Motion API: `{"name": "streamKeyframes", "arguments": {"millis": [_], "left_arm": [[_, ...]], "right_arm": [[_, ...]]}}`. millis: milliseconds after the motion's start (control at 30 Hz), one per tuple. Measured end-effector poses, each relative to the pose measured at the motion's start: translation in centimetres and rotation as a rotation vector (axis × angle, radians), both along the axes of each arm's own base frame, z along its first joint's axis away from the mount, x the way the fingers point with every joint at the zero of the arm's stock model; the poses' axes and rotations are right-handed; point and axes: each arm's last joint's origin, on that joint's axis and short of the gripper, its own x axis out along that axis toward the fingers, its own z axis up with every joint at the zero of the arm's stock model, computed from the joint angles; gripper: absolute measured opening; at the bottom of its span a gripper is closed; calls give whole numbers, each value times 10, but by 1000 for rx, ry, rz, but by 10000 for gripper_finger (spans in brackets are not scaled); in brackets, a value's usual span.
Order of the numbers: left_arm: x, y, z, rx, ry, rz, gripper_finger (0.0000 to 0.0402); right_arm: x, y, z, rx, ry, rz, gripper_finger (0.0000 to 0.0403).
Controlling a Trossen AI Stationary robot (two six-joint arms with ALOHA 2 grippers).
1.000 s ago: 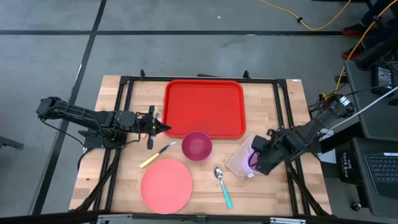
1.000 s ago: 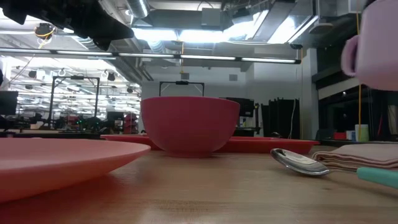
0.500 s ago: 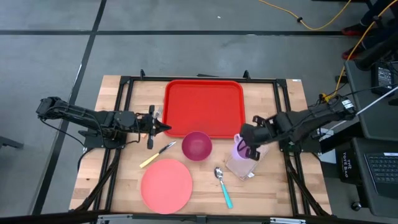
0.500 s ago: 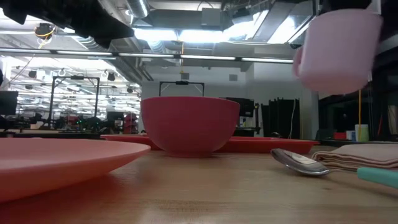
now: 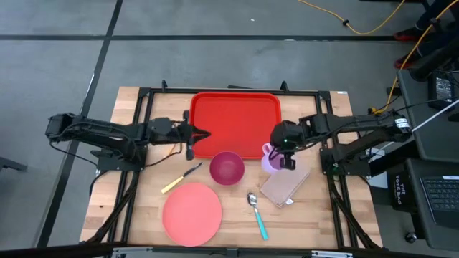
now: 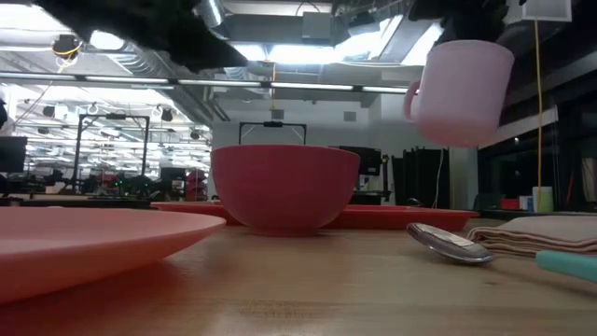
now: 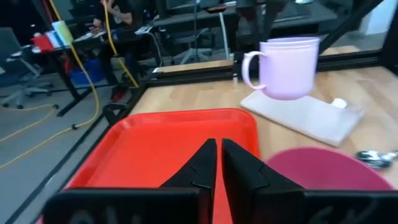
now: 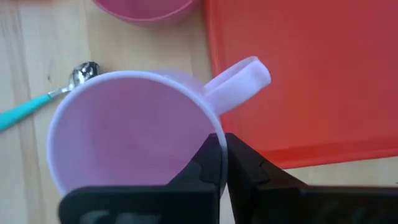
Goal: Set up tray
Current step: Put the light purple mug on the red tray
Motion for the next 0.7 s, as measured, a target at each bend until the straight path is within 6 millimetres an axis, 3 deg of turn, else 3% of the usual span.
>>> {"name": "streamKeyframes", "arguments": {"millis": [167,400,700], "left_arm": [[26,6,10,0,25,-49,63],[49,9,5,8,41,-50,130],[77,10,-2,-118,28,-63,191]], "right_arm": [[1,0,0,-29,-4,75,10],[2,0,1,-72,-19,174,10],[10,-11,4,-143,-76,265,10]]}}
